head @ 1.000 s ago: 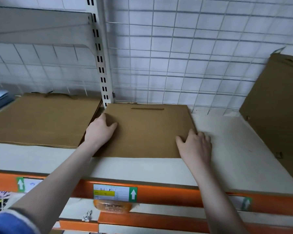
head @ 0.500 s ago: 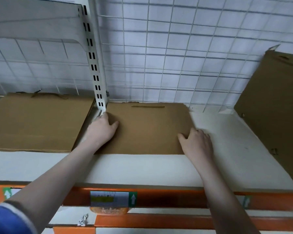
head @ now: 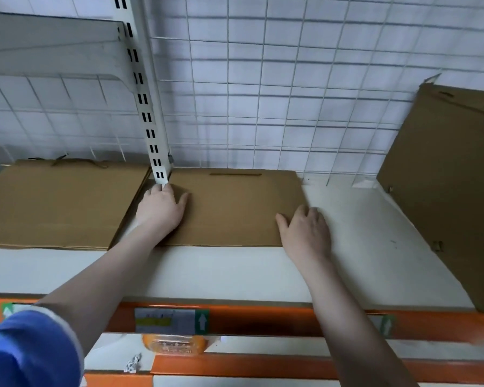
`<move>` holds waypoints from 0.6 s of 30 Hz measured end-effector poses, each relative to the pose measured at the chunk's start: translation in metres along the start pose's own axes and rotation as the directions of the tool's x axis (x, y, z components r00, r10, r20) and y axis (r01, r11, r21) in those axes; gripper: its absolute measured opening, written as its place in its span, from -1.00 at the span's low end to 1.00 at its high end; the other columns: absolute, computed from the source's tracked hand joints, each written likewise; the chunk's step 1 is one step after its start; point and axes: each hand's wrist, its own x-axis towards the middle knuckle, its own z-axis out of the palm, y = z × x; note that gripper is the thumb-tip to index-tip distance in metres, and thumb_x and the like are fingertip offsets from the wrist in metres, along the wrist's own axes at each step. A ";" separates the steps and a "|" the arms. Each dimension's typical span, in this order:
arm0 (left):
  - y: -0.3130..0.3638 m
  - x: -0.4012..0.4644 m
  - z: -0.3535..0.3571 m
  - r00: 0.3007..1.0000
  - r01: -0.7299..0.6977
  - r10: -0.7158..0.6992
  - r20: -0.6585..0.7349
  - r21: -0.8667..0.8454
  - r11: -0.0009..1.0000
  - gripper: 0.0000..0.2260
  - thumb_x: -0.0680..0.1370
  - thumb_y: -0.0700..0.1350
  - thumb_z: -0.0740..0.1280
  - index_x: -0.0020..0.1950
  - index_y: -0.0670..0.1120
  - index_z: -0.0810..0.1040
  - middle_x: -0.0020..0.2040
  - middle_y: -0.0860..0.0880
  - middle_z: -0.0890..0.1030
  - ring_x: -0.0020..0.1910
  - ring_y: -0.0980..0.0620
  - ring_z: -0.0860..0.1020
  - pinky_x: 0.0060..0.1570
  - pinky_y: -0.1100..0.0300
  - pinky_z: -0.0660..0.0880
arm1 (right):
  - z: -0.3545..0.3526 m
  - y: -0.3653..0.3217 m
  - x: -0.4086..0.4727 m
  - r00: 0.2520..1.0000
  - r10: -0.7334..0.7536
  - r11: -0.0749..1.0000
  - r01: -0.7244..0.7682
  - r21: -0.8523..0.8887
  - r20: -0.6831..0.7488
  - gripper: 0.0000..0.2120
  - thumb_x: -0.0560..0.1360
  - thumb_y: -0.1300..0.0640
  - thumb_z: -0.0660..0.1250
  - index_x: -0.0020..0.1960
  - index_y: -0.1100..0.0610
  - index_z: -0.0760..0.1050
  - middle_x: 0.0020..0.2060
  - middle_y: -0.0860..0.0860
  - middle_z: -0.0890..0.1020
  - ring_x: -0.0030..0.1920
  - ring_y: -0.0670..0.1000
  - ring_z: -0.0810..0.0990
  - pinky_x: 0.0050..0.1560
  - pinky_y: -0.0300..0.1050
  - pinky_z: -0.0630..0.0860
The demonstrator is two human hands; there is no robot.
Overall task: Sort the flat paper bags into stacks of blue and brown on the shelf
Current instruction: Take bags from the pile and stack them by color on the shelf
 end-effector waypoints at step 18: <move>-0.093 -0.135 -0.062 0.927 0.207 -0.175 -0.332 0.063 0.976 -0.48 0.50 -0.01 0.35 0.39 -0.20 0.36 0.39 -0.26 0.35 0.41 -0.24 0.24 0.35 -0.06 0.21 | 0.001 -0.062 -0.096 0.929 -0.307 0.928 0.341 0.150 -0.208 -0.65 0.35 0.10 0.46 0.05 0.29 0.56 -0.08 0.25 0.58 -0.01 0.27 0.57 0.06 0.10 0.50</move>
